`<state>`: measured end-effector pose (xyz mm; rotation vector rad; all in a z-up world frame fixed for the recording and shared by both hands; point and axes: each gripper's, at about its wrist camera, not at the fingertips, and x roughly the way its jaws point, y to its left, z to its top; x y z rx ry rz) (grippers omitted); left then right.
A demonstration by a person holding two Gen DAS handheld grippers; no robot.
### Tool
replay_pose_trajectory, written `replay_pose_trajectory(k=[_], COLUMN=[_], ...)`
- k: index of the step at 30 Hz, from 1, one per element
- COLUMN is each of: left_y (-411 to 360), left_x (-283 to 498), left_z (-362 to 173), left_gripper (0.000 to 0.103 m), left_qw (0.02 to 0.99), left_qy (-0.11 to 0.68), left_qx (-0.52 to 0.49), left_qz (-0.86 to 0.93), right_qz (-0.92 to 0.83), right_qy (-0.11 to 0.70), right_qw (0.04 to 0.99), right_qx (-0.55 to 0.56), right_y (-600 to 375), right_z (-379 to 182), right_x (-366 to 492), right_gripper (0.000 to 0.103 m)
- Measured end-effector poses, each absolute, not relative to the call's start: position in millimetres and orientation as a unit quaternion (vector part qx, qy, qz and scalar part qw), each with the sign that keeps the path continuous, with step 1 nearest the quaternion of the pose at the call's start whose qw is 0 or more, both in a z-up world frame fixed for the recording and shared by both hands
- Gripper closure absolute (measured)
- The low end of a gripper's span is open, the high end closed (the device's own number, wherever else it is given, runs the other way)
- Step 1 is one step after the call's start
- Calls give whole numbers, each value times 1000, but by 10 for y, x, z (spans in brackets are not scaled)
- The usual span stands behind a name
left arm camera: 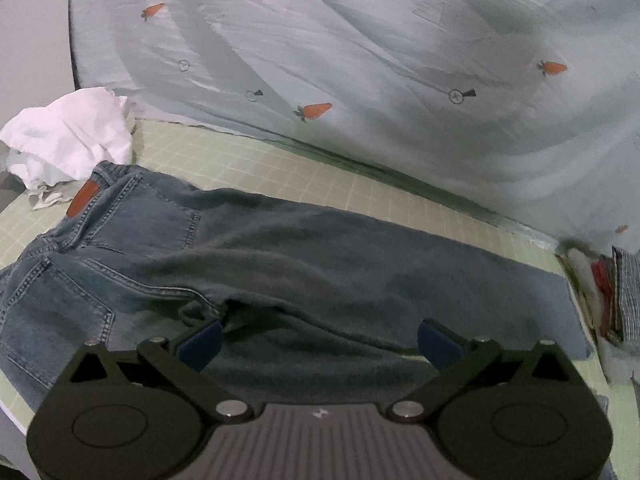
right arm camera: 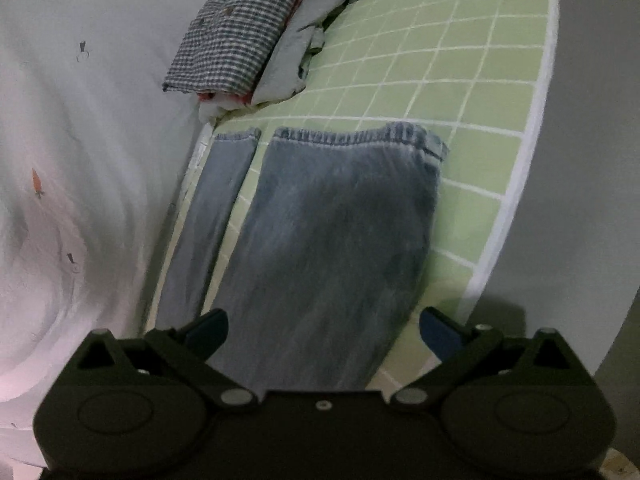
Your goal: Fold clothes
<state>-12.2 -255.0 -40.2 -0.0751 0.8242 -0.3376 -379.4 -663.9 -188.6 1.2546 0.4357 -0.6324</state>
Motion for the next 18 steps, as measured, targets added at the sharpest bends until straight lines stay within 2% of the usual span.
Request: replay_pose_trajectory(k=[18], left_y=[-2060], left_x=[-5], left_z=[-458], left_gripper=[0], left_qw=[896], left_qy=[420], left_qx=[-51], left_qz=[-135], right_qz=[-225], right_qy=[191], right_qw=[713], right_qx=[636], right_y=[-6213], right_z=[-1999], right_x=[-3580], right_gripper=[0])
